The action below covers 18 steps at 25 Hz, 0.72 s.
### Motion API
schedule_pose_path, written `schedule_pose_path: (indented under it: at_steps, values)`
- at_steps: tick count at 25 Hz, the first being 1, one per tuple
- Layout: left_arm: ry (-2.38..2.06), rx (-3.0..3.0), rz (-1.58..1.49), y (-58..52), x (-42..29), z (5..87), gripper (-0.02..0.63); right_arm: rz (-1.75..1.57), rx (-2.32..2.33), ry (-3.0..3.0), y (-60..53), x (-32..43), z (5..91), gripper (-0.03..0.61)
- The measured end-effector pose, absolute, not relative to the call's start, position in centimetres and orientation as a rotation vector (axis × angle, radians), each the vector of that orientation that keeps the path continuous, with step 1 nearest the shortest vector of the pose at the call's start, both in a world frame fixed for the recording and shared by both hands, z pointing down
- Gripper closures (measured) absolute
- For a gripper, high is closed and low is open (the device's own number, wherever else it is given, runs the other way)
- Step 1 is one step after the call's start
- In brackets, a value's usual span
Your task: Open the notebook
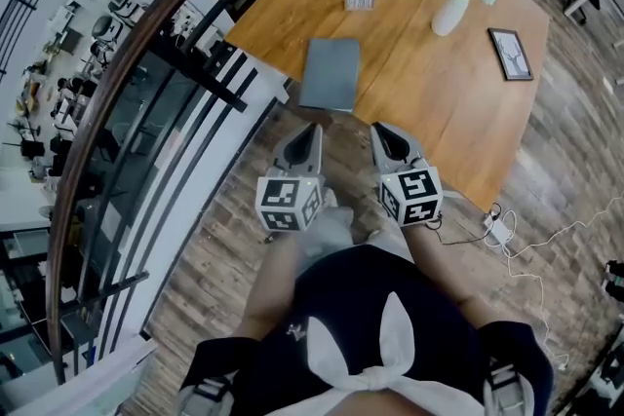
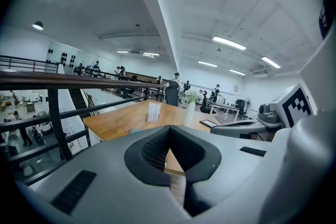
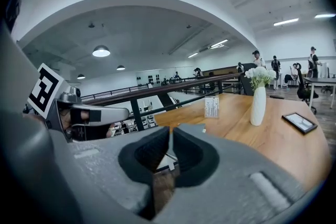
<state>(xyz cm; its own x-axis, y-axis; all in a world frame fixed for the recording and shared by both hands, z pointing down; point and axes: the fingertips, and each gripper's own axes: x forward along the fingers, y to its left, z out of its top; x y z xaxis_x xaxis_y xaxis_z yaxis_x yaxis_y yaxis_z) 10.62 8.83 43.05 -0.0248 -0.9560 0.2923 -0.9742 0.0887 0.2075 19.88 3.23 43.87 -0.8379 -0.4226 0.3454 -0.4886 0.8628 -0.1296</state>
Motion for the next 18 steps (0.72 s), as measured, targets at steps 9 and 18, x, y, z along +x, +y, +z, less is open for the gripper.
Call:
schedule_pose_path:
  at_steps: [9,18]
  values:
    - [-1.909,1.98,0.123,6.2,6.0,45.0,0.597,0.462,0.761,-2.632,0.8,15.6,46.6,0.394]
    - [-1.836,2.027,0.165,5.0,4.4,47.0,0.597,0.579,0.864,-2.544,-1.1,13.8,49.4,0.39]
